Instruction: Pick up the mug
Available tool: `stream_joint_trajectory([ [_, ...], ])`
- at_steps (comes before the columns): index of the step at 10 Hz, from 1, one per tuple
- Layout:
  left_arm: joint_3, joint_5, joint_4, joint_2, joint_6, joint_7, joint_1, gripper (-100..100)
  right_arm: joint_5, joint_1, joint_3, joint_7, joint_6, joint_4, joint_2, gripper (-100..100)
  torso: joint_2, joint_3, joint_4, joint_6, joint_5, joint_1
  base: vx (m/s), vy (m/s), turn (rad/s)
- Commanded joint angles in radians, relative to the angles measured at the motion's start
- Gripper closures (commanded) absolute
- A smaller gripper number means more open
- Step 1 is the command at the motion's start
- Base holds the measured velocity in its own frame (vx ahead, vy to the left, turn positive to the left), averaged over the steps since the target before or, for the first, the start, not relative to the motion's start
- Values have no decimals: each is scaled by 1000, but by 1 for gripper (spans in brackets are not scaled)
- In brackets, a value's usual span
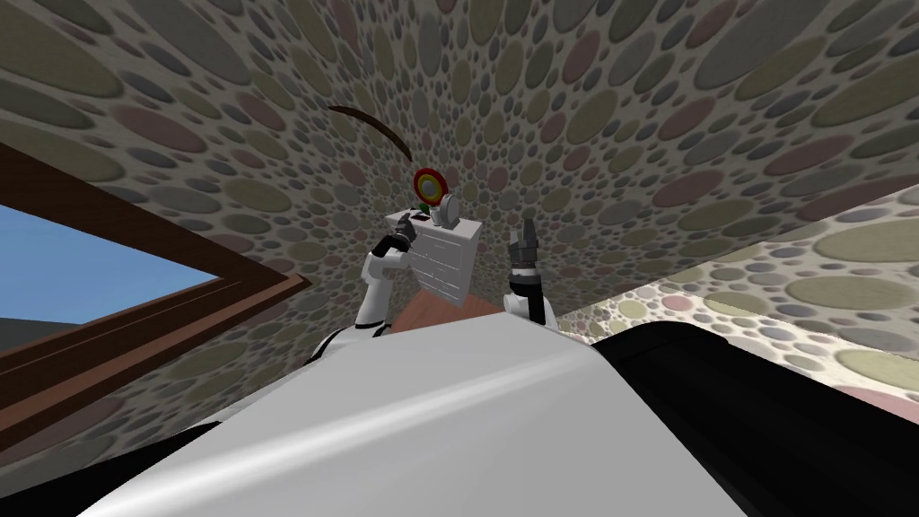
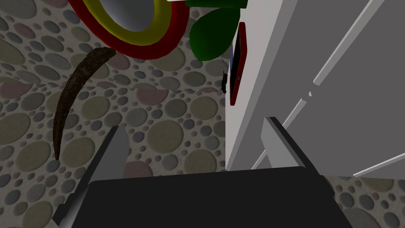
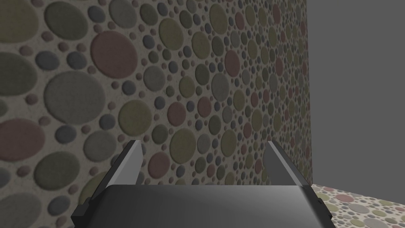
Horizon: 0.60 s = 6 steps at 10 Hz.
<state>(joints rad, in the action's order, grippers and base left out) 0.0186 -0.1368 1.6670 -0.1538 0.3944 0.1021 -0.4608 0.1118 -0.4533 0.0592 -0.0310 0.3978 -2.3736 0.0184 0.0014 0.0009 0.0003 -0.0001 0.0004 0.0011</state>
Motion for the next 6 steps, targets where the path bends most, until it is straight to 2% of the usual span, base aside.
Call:
stream_joint_trajectory([
  [1,0,-1,-14,1,14,-1,-32,-100,0,0,0,0,0,0,0,0,0,0,0,0,0,0,-11,16,-11],
  [2,1,-14,-55,3,64,-5,-70,-100,0,0,0,0,0,0,0,0,0,0,0,0,0,-1,-8,32,61],
  [4,1,-14,-66,3,76,-5,-108,-100,0,0,0,0,0,0,0,0,-1,0,0,0,0,0,-12,19,20],
  [5,1,-27,-106,6,127,-10,-145,-100,0,0,0,0,0,0,0,0,-1,0,0,0,0,-1,-16,21,72],
  [6,1,-27,-120,6,139,-10,-174,-100,0,0,0,0,0,0,0,0,0,0,0,0,0,-1,-14,23,29],
])
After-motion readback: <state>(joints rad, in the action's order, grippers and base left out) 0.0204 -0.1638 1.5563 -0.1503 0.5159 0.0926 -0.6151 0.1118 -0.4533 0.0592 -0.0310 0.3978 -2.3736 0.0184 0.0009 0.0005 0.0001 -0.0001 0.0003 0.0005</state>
